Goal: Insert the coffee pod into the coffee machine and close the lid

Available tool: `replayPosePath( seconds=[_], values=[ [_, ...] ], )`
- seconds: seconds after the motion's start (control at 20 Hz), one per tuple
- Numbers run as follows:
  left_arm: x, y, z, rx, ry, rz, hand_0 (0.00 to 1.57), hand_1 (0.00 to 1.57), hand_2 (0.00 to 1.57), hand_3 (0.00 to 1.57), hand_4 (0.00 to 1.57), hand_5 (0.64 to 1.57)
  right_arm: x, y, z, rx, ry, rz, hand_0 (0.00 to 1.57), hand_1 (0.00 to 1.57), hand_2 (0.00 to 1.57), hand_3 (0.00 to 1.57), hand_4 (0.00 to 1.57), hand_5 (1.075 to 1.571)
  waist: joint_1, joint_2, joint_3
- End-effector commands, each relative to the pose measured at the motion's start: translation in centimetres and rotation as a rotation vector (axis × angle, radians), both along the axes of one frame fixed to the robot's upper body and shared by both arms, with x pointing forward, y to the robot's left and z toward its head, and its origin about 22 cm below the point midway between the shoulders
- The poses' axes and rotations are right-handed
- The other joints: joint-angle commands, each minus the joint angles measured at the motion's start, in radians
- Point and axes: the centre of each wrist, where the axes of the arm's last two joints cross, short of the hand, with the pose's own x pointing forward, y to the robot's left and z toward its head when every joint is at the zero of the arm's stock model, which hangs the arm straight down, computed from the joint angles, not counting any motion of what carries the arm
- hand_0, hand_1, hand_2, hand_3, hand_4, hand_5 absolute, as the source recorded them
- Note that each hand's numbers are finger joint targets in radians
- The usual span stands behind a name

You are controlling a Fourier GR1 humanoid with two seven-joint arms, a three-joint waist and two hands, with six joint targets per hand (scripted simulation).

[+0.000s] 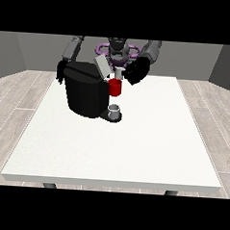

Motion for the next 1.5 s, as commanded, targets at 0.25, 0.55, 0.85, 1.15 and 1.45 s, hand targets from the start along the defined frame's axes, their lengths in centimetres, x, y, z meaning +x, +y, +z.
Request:
replayPosePath(
  seconds=[0.25, 0.55, 0.85, 1.15, 1.45],
  values=[
    [0.8, 1.1, 5.7, -0.063, -0.059, 0.023, 1.45, 1.45, 1.48, 1.39, 0.60, 1.571, 1.9, 1.4, 0.8, 0.008, -0.050, 0.020, 0.00, 0.00, 0.00, 0.00, 0.23, 1.571, -0.003, 0.078, 0.0000],
    [0.9, 2.8, 7.1, -0.038, -0.074, 0.079, 1.44, 1.44, 1.47, 1.36, 0.63, 1.571, 3.7, -1.6, 3.9, -0.005, -0.085, 0.050, 0.00, 0.00, 0.00, 0.00, 0.26, 1.571, -0.052, 0.129, 0.0001],
    [0.8, 2.6, 6.7, 0.043, -0.060, 0.039, 1.48, 1.48, 1.50, 1.40, 0.70, 1.571, 2.6, 0.0, 0.9, -0.002, -0.024, -0.010, 0.00, 0.00, 0.00, 0.00, 0.26, 1.571, -0.018, 0.099, 0.0003],
    [0.8, 1.9, 9.5, -0.002, -0.141, 0.072, 1.39, 1.39, 1.44, 1.37, 0.60, 1.571, 4.3, 0.9, 2.6, -0.026, -0.096, 0.013, 0.00, 0.00, 0.00, 0.00, 0.24, 1.571, -0.044, 0.158, 0.0002],
    [0.9, 1.5, 6.5, -0.013, -0.157, 0.063, 1.37, 1.37, 1.38, 1.26, 0.55, 1.571, 4.3, -1.7, 2.6, 0.042, -0.089, 0.026, 0.00, 0.00, 0.00, 0.00, 0.35, 1.571, -0.042, 0.171, 0.0003]
  ],
)
